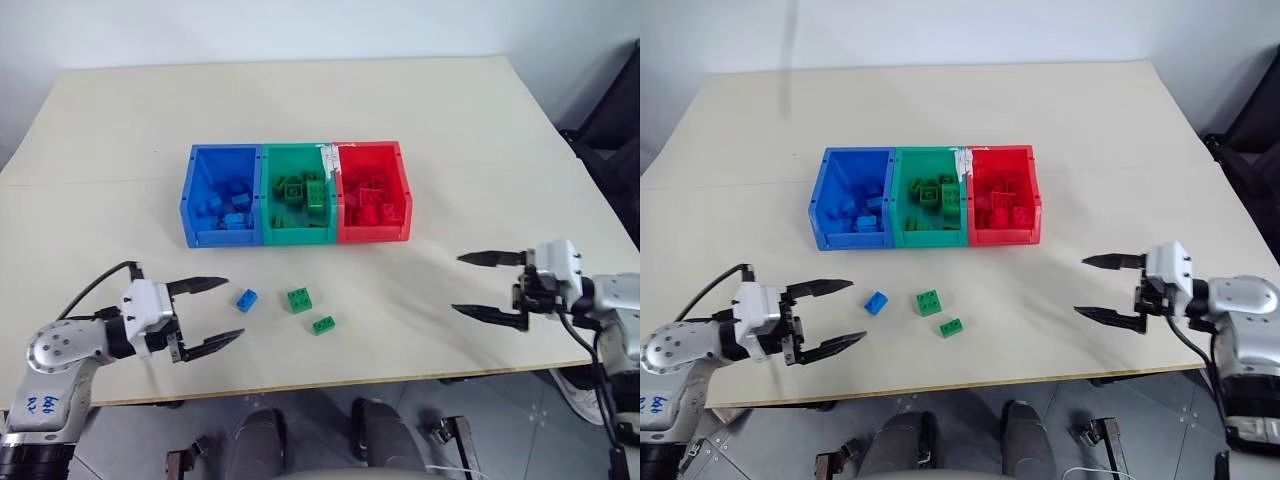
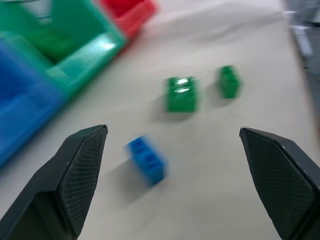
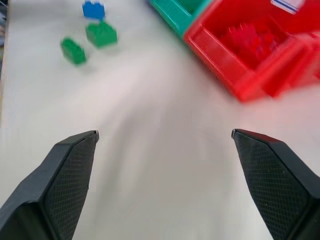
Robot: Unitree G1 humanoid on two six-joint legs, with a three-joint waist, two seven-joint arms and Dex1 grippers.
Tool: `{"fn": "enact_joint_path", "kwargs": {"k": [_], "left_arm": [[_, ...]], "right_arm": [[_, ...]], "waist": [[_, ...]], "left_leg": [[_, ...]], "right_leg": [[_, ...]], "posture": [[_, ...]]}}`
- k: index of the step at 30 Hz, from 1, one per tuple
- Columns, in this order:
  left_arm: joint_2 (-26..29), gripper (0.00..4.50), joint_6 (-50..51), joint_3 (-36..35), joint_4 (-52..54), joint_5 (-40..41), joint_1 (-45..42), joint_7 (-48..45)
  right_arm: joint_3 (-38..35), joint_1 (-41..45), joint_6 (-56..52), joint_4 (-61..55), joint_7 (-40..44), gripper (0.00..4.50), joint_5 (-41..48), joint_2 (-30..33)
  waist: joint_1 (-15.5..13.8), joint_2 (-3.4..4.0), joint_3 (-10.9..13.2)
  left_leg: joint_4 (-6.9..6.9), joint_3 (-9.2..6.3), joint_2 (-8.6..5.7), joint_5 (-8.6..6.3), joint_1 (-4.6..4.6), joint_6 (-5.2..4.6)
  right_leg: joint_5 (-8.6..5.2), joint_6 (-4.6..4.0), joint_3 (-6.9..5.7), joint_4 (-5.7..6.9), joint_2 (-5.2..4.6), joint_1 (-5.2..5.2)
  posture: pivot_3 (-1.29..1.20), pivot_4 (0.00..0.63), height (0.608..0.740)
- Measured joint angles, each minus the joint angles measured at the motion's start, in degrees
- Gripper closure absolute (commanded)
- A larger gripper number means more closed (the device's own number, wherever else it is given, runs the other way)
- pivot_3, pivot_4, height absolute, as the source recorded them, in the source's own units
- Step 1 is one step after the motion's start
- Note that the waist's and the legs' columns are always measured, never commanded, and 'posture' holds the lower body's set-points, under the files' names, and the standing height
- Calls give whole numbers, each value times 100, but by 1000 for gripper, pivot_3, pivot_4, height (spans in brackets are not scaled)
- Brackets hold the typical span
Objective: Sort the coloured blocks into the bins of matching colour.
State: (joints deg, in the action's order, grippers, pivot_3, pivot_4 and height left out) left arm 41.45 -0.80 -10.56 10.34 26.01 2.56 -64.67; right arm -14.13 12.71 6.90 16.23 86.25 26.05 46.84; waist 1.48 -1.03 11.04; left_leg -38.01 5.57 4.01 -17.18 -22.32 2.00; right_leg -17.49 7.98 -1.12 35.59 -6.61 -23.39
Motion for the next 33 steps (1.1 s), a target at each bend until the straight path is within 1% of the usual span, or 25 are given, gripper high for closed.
{"fn": "enact_joint_path", "kwargs": {"k": [3, 9, 12, 16, 18, 22, 25, 29, 33], "left_arm": [[-1, 0, -7, 259, 3, -63, -214, -134], [8, 0, 31, 275, -104, -58, -259, -227], [23, 0, 24, 243, -228, -59, -265, -243], [23, 0, -86, 60, -222, -62, -159, -173], [27, 0, -121, -125, -211, -61, 30, -108], [26, 0, -113, -450, -80, -59, 623, 58], [13, 0, -76, -631, 228, -48, 994, 194], [-59, 0, -63, -814, 635, -7, 1493, 339], [-104, 0, -38, -869, 807, 64, 1706, 426]], "right_arm": [[-244, -287, 201, 69, -3, 38, 23, 37], [-150, -259, 252, -5, -23, 38, 23, 29], [302, 45, -114, -369, -65, 38, 22, -67], [1290, 748, -993, -931, -247, 38, -138, -407], [1844, 1155, -1469, -1095, -410, 38, -376, -574], [2515, 1568, -1956, -1231, -456, 38, -562, -949], [2982, 1787, -1979, -1242, -425, 38, -718, -1289], [3630, 1920, -1572, -897, -359, 38, -1244, -1686], [3811, 2081, -1290, -513, -441, 38, -1535, -1951]], "waist": [[19, 0, 0], [29, 0, 0], [35, 0, 0], [36, 1, 0], [34, 1, 0], [11, 0, 0], [1, -1, -1], [23, -7, -4], [25, -8, -5]], "left_leg": [[0, 6, 4, 3, 9, 5], [-3, 24, 15, 4, 22, 6], [-6, 24, 17, 4, 22, 5], [-6, 25, 21, 3, 17, 5], [-5, 25, 22, 3, 15, 5], [-5, 23, 21, -8, 8, 5], [-6, 21, 19, -15, 1, 1], [-6, 25, 20, -23, 2, -4], [-8, 25, 21, -22, 5, -4]], "right_leg": [[0, 1, 0, 7, 1, 0], [1, 2, 0, 17, 2, -2], [1, 1, 0, 21, 2, -4], [0, -2, -1, 31, 1, -16], [-2, -5, -3, 31, 0, -19], [-5, -11, -7, 28, -1, -21], [-5, -12, -10, 23, -3, -22], [-5, -12, -11, 19, -1, -22], [-6, -12, -12, 24, 0, -22]], "posture": [[0, 150, 740], [0, 150, 740], [0, 150, 740], [0, 150, 740], [0, 150, 740], [0, 150, 740], [0, 150, 740], [0, 150, 740], [0, 150, 740]]}}
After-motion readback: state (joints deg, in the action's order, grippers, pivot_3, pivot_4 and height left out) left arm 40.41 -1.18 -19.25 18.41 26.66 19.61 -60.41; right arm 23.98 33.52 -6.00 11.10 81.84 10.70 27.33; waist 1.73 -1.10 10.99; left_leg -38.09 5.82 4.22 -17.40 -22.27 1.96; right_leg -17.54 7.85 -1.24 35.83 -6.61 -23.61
